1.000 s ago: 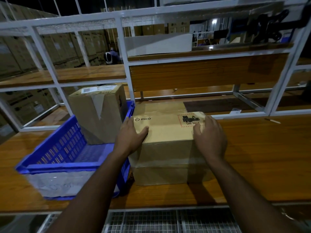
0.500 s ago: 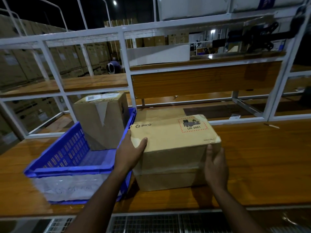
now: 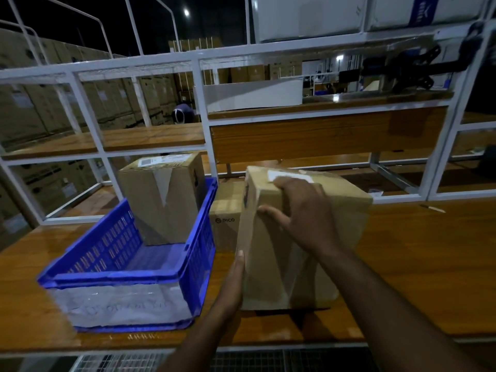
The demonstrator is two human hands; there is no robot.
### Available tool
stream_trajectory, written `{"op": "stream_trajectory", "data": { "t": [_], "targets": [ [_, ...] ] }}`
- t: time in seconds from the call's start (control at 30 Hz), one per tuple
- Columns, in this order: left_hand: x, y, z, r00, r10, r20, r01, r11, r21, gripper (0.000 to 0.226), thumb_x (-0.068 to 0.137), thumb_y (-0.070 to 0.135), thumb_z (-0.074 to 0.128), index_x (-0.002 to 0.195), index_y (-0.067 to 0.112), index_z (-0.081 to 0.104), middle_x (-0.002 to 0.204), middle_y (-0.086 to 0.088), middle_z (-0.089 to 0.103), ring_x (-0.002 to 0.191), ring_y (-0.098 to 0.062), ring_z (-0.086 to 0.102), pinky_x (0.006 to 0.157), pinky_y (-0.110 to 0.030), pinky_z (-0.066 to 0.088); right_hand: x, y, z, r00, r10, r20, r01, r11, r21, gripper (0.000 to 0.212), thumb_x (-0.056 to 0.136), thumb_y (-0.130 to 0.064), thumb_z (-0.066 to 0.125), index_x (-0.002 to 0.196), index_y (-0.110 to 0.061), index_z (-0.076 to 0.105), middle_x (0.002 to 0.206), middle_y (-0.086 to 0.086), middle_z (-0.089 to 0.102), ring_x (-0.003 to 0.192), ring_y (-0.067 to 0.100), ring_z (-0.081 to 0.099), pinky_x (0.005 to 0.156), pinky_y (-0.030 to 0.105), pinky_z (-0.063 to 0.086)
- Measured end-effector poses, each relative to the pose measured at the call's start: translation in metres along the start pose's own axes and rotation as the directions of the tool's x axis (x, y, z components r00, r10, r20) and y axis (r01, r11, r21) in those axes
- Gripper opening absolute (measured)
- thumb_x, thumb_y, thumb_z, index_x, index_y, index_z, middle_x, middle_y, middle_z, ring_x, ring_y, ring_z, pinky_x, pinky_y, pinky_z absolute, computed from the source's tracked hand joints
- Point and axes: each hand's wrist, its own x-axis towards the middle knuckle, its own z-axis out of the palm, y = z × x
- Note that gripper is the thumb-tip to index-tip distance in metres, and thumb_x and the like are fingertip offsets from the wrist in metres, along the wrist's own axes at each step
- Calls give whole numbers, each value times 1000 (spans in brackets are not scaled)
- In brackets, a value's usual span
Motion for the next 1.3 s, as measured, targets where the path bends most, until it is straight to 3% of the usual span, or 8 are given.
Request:
{"op": "stream_trajectory", "data": {
  "t": [0.13, 0.27, 0.33, 0.43, 0.57, 0.93, 1.17, 1.3],
  "targets": [
    [-3, 28, 2, 992, 122, -30, -123, 991, -56, 39, 106, 54, 22, 105, 41, 58, 82, 23, 75, 77, 7, 70, 72, -25, 55, -16, -16, 33, 991, -64, 115, 73, 995, -74, 59, 86, -53, 66, 135, -21, 58, 138, 0, 60, 130, 16, 51, 111, 36, 32],
    [4, 54, -5, 911, 396, -116, -377, 913, 157, 61, 91, 82, 29, 145, 55, 38, 153, 8, 47, 137, -12, 49, 111, -49, 43, -17, -17, 36, 991, -37, 131, 44, 998, -51, 58, 89, -47, 67, 139, -21, 55, 143, 0, 57, 136, 16, 47, 113, 30, 21],
    [7, 66, -3, 812, 570, -129, -521, 806, 280, 68, 93, 76, 32, 154, 48, 24, 163, 12, 29, 147, -10, 33, 114, -39, 37, -14, -13, 29, 987, -65, 148, 71, 997, -34, 60, 89, -45, 68, 141, -19, 53, 145, 1, 55, 136, 17, 46, 113, 31, 25],
    [10, 87, 3, 665, 747, -11, -648, 584, 489, 56, 100, 54, 41, 153, 38, 36, 161, 15, 29, 145, 7, 25, 111, -15, 31, -9, 3, 21, 989, -50, 138, 61, 995, -78, 66, 88, -52, 66, 143, -19, 49, 146, 1, 54, 136, 17, 46, 116, 37, 28],
    [26, 82, -3, 610, 787, 96, -601, 380, 703, 49, 97, 52, 49, 140, 30, 56, 148, 9, 51, 143, 0, 33, 115, -43, 40, -14, 34, 12, 994, 70, 84, -50, 974, -223, 78, 86, -76, 45, 139, -20, 53, 142, 1, 57, 133, 16, 48, 116, 42, 27],
    [43, 74, 8, 348, 937, 19, -622, 216, 753, 33, 90, 41, 70, 113, 18, 70, 115, 2, 68, 116, -2, 51, 101, -52, 48, -20, 50, 9, 998, 53, 36, -44, 975, -218, 74, 81, -78, 44, 126, -22, 64, 131, -1, 65, 126, 16, 55, 103, 40, 33],
    [47, 66, 3, 349, 935, 60, -601, 174, 780, 49, 91, 49, 66, 130, 18, 63, 125, 0, 64, 121, -3, 46, 107, -47, 43, -23, 62, 8, 1000, 10, 1, -10, 979, -204, 82, 84, -81, 38, 137, -21, 55, 137, 1, 60, 127, 19, 52, 103, 33, 26],
    [50, 66, 3, 341, 939, 47, -617, 185, 765, 41, 90, 48, 67, 119, 19, 68, 120, 2, 65, 120, -6, 50, 110, -49, 39, -26, 68, 12, 999, -19, -48, 8, 975, -220, 77, 86, -79, 38, 127, -20, 64, 134, 1, 62, 128, 19, 53, 103, 35, 28]
  ]
}}
